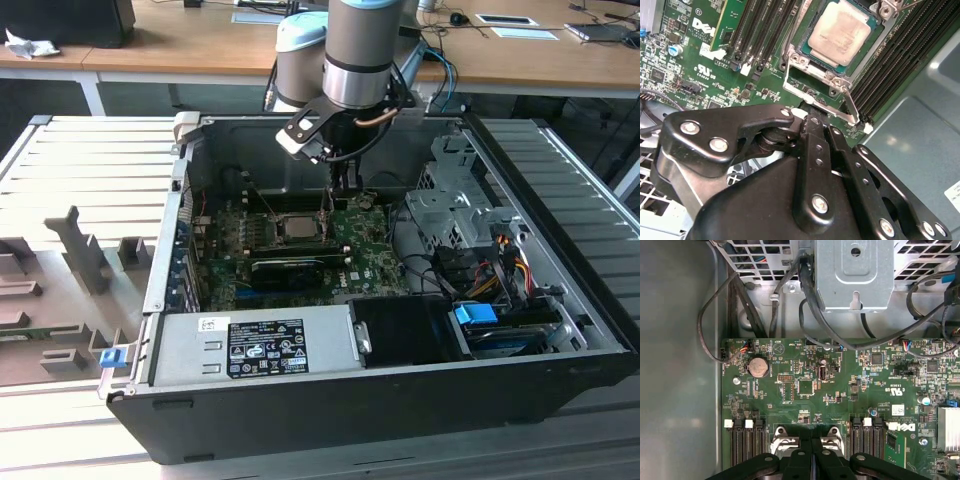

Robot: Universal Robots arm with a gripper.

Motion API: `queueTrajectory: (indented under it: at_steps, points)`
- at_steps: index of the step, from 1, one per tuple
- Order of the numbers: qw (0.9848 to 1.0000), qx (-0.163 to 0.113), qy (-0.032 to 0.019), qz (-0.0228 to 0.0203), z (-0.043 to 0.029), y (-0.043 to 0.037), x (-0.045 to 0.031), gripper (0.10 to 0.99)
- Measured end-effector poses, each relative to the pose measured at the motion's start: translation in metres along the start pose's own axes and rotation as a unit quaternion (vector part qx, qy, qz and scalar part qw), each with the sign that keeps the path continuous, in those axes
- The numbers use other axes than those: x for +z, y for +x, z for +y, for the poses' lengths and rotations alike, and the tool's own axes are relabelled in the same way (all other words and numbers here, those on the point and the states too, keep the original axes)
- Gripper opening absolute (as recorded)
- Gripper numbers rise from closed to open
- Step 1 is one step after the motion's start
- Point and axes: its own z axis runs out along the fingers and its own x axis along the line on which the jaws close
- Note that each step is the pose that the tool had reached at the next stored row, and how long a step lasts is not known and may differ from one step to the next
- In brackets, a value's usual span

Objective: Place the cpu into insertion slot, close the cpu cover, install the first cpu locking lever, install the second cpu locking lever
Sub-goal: 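Close the cpu cover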

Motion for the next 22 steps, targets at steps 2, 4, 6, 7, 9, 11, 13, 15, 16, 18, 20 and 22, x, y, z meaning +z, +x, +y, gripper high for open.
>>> queueTrajectory:
  at_steps: [2,4,6,7,9,11,13,15,16,18,20,22]
  points:
    - [1.0000,0.000,0.0000,0.0000,-0.0008,0.0000,0.0000,0.106]
    - [1.0000,0.000,0.0000,0.0000,-0.0014,0.0000,0.0000,0.106]
    - [1.0000,0.000,0.0000,0.0000,-0.0022,0.0000,0.0000,0.106]
    - [1.0000,0.000,0.0000,0.0000,-0.0024,0.0000,0.0000,0.106]
    - [1.0000,0.000,0.0000,0.0000,-0.0034,0.0000,0.0000,0.106]
    - [1.0000,0.000,0.0000,0.0000,-0.0040,0.0000,0.0000,0.106]
    - [1.0000,0.000,0.0000,0.0000,-0.0047,0.0000,-0.0001,0.106]
    - [1.0000,0.000,0.0000,0.0000,-0.0052,0.0000,-0.0001,0.106]
    - [1.0000,0.000,0.0000,0.0000,-0.0055,0.0000,-0.0001,0.106]
    - [1.0000,0.000,0.0000,0.0000,-0.0059,0.0000,0.0000,0.106]
    - [1.0000,0.000,0.0000,0.0000,-0.0063,0.0000,-0.0001,0.106]
    - [1.0000,0.000,0.0000,0.0000,-0.0067,0.0000,0.0000,0.106]
